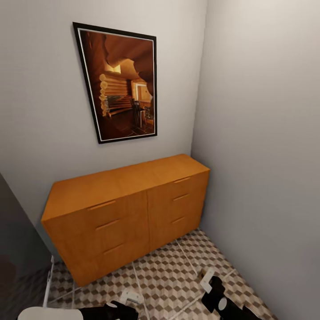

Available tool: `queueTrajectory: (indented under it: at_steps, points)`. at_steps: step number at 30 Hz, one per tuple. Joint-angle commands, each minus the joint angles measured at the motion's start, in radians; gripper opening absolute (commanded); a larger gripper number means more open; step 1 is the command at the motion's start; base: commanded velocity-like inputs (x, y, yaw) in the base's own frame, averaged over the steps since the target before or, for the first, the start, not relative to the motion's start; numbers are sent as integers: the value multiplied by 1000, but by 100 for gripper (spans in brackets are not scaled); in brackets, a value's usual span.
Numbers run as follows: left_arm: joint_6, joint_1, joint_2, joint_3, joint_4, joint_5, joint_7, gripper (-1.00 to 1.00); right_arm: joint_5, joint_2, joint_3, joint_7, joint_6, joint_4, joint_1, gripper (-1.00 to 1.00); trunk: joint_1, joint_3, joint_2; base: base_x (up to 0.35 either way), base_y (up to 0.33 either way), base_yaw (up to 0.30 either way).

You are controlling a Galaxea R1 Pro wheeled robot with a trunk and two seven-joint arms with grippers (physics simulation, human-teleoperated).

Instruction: Take the four mousetraps from the cabinet in the bathroom and place them on the bathroom floor. Make sure all four end up on the same floor surface, and ensure that at least two of them are either under or directly next to the same bathroom sink.

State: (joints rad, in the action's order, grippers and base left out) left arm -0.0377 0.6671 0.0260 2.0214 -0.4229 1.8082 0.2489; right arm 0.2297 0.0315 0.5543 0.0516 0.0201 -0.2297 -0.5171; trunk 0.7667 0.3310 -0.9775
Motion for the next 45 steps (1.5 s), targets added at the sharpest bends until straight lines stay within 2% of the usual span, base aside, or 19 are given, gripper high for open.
queueTrajectory:
  at_steps: [1, 7, 10, 13, 16, 19, 28, 36, 45]
  points:
    - [2, -4, 1, 5, -3, 10, 7, -100, 6, -1, 2, 17, 14, 10, 2, -100, 0, 1, -1, 0, 0, 287]
    - [7, -34, 3, 5, 24, 24, 7, -100, 6, -5, 1, 58, 43, 32, 7, -100, 0, 1, -1, 0, 0, 287]
    - [17, -44, 3, 5, 35, 25, 7, -100, -6, -7, -1, 78, 98, 35, 17, -100, 0, 1, -1, 0, 0, 287]
    - [47, -65, 3, 5, 44, 26, 7, -100, -82, -7, -5, 157, 163, 48, 24, -100, 0, 1, -1, 0, 0, 286]
    - [65, -78, 2, 5, 50, 26, 7, -100, -161, -8, -6, 236, 196, 66, 29, -100, 0, 1, -1, 0, 0, 287]
    - [72, -86, 2, 5, 57, 27, 8, -100, -194, -7, -7, 262, 205, 74, 30, -100, 0, 1, -1, 0, 0, 287]
    - [111, -129, -5, 5, 95, 32, 9, -100, -208, -8, -7, 271, 229, 116, 32, -100, 0, 2, -1, 0, 0, 242]
    - [117, -132, -9, 5, 95, 48, 7, -100, -206, -4, -7, 264, 230, 143, 32, -100, 0, 2, -1, 0, 0, 19]
    - [138, -132, -9, 5, 96, 49, 7, -100, -205, -9, -5, 263, 283, 145, 32, -100, 0, 2, -1, -180, 0, 1]
